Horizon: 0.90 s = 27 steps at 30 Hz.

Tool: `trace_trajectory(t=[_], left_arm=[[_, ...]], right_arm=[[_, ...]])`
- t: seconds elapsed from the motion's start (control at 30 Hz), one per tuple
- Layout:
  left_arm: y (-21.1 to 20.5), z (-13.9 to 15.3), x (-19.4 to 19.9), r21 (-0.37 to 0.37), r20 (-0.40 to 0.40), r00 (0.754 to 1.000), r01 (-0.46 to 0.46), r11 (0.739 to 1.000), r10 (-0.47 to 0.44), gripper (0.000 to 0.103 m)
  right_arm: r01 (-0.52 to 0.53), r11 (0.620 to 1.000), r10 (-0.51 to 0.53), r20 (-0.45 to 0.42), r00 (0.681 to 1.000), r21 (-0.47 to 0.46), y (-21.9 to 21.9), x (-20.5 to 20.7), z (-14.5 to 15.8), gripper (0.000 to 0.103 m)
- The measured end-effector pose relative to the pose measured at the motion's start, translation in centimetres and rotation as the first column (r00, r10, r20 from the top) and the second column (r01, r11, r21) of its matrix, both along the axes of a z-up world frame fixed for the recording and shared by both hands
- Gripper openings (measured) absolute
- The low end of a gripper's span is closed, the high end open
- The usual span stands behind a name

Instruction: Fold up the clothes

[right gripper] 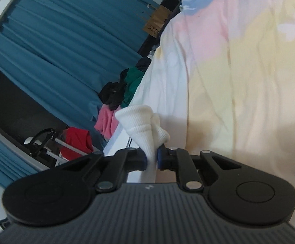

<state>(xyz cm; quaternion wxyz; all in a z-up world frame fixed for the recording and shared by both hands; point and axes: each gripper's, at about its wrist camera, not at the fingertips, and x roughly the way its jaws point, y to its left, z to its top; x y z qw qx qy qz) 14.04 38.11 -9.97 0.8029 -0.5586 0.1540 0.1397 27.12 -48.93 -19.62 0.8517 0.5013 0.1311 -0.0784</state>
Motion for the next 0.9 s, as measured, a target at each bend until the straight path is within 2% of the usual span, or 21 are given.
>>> trace_trajectory(t=[0.27,0.33,0.43,0.53,0.7,0.77,0.87,0.9], left_arm=[[1.0,2.9,-6.8,-0.038,0.042,0.999,-0.023,0.999,0.025,0.010],[1.3,3.0,-8.5,-0.061,0.022,1.000,-0.013,0.998,0.015,0.010],[1.5,2.7,-9.8,-0.035,-0.085,0.996,0.009,0.999,-0.012,0.010],[1.3,2.0,-10.2,-0.005,-0.214,0.976,0.035,0.999,-0.035,0.011],[1.2,1.3,-10.4,0.042,-0.315,0.947,0.077,0.996,-0.060,0.016],[0.7,1.7,-10.7,0.074,-0.340,0.939,0.088,0.993,-0.058,0.024],[-1.0,3.3,-11.3,0.156,-0.383,0.923,0.107,0.982,-0.040,0.033],[-1.6,3.9,-11.6,0.183,-0.393,0.919,0.114,0.976,-0.034,0.035]], right_arm=[[0.007,0.998,-0.007,-0.001,1.000,0.058,-1.2,-6.5,2.9,0.012],[0.014,0.997,-0.013,-0.014,1.000,0.072,-1.5,-7.8,2.8,0.013],[0.031,0.992,-0.022,-0.071,0.997,0.125,-2.2,-9.1,1.7,0.013],[0.042,0.984,-0.014,-0.161,0.987,0.172,-2.9,-9.6,-0.6,0.013],[0.054,0.960,-0.006,-0.173,0.985,0.274,-3.5,-9.9,-2.8,0.015],[0.050,0.954,0.005,-0.183,0.983,0.297,-3.8,-9.7,-3.3,0.017],[0.018,0.958,0.040,-0.195,0.980,0.286,-4.0,-9.1,-3.4,0.027],[0.007,0.956,0.053,-0.198,0.979,0.293,-4.0,-8.9,-3.7,0.035]])
